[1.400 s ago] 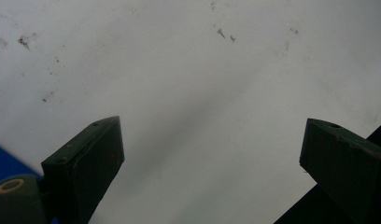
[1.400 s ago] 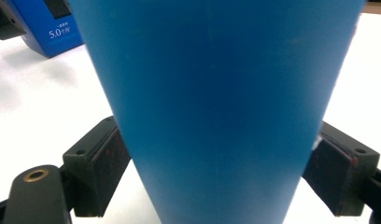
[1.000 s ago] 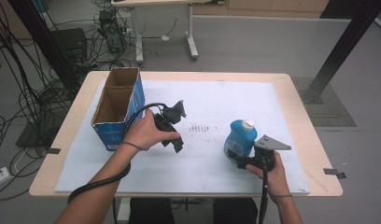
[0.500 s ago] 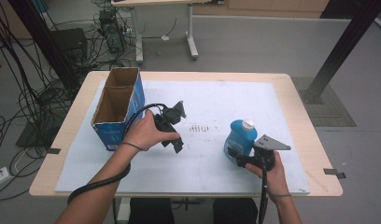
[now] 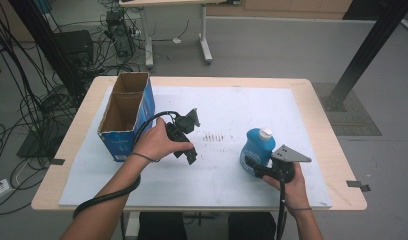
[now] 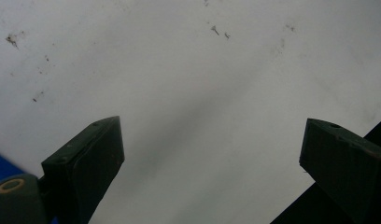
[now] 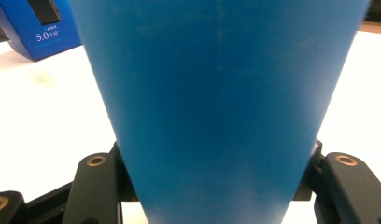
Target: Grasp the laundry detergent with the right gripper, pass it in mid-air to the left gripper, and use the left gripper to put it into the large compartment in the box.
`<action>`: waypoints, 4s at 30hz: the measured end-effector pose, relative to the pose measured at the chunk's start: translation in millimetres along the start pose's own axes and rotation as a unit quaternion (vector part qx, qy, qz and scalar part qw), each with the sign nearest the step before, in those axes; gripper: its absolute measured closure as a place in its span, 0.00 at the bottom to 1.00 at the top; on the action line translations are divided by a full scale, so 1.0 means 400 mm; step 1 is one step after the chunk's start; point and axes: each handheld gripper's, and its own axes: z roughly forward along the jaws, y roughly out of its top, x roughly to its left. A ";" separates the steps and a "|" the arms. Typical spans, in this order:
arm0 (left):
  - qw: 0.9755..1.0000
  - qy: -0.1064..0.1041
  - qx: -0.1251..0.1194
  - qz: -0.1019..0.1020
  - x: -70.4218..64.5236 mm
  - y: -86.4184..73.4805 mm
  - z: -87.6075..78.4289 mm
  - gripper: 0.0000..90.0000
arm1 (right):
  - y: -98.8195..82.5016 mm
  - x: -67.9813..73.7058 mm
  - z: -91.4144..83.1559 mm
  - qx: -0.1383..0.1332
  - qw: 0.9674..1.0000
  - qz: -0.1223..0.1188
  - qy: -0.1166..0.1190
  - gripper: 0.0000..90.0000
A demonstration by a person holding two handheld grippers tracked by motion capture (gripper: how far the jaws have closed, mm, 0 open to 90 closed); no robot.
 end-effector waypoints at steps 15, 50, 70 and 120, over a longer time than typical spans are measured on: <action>1.000 -0.001 0.001 0.000 -0.001 -0.001 0.003 0.08 | -0.002 0.007 -0.001 -0.002 1.000 -0.005 -0.006 0.45; 1.000 -0.003 0.000 -0.002 -0.005 -0.006 0.006 0.08 | -0.015 0.015 -0.002 -0.012 1.000 -0.017 -0.010 0.46; 1.000 -0.005 0.001 -0.006 -0.005 -0.009 0.006 0.08 | -0.013 0.015 -0.002 -0.011 1.000 -0.018 -0.011 0.46; 1.000 -0.007 0.001 -0.003 -0.005 -0.003 0.008 0.08 | -0.016 0.020 -0.002 -0.013 1.000 -0.023 -0.014 0.46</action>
